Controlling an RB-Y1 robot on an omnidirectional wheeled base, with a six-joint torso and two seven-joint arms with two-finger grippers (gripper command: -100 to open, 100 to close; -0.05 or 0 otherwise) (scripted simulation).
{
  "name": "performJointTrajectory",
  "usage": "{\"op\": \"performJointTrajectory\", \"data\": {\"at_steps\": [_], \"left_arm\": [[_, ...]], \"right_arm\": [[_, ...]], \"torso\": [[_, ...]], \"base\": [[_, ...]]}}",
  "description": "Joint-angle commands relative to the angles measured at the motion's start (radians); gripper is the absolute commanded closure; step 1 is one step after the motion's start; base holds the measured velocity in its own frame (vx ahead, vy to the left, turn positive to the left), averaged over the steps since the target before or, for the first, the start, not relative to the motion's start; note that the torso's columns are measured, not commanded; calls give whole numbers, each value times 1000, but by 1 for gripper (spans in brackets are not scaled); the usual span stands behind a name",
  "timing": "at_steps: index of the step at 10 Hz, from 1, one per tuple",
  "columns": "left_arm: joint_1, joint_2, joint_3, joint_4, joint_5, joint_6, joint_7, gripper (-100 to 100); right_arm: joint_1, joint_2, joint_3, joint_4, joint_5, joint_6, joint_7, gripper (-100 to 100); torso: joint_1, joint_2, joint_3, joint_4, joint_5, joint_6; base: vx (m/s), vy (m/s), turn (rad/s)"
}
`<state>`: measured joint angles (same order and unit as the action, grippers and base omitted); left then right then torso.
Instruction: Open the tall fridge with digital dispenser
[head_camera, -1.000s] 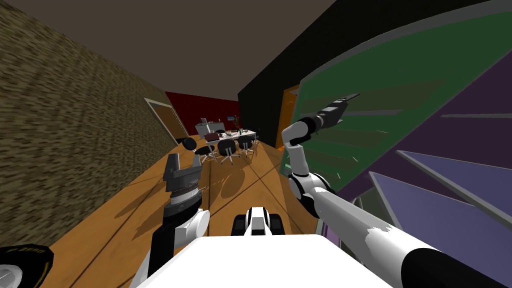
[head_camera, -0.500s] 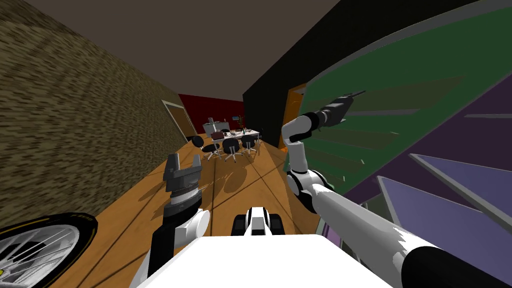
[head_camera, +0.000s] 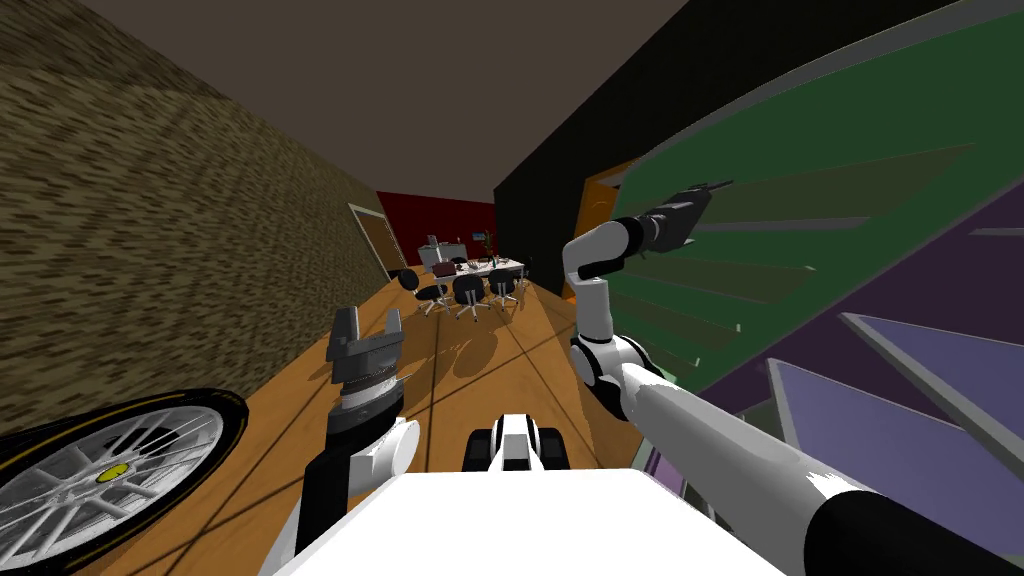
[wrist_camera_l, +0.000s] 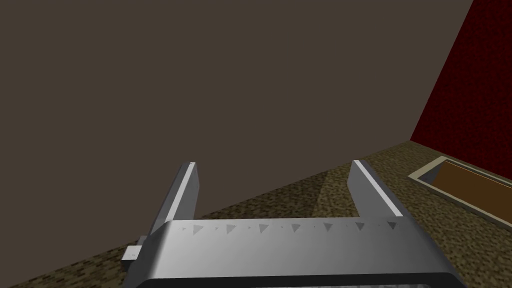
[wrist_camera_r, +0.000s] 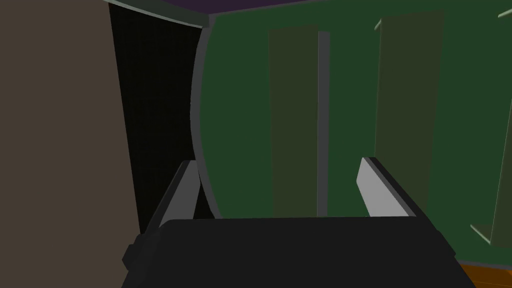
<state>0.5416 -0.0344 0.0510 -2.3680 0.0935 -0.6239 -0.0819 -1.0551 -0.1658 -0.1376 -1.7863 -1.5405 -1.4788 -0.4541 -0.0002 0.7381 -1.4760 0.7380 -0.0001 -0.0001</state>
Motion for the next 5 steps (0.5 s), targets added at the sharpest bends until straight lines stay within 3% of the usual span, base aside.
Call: {"op": "performJointTrajectory", "data": {"at_steps": [1, 5], "left_arm": [[0, 0, 0, 0, 0, 0, 0, 0], [0, 0, 0, 0, 0, 0, 0, 0]], "right_arm": [[-35, 24, -12, -8, -13, -35, 78, -100], [-78, 93, -25, -17, -28, -83, 172, -100]], "torso": [[-1, 1, 1, 0, 0, 0], [0, -2, -1, -1, 0, 0]], "base": [[-120, -77, 168], [-84, -52, 120]]}}
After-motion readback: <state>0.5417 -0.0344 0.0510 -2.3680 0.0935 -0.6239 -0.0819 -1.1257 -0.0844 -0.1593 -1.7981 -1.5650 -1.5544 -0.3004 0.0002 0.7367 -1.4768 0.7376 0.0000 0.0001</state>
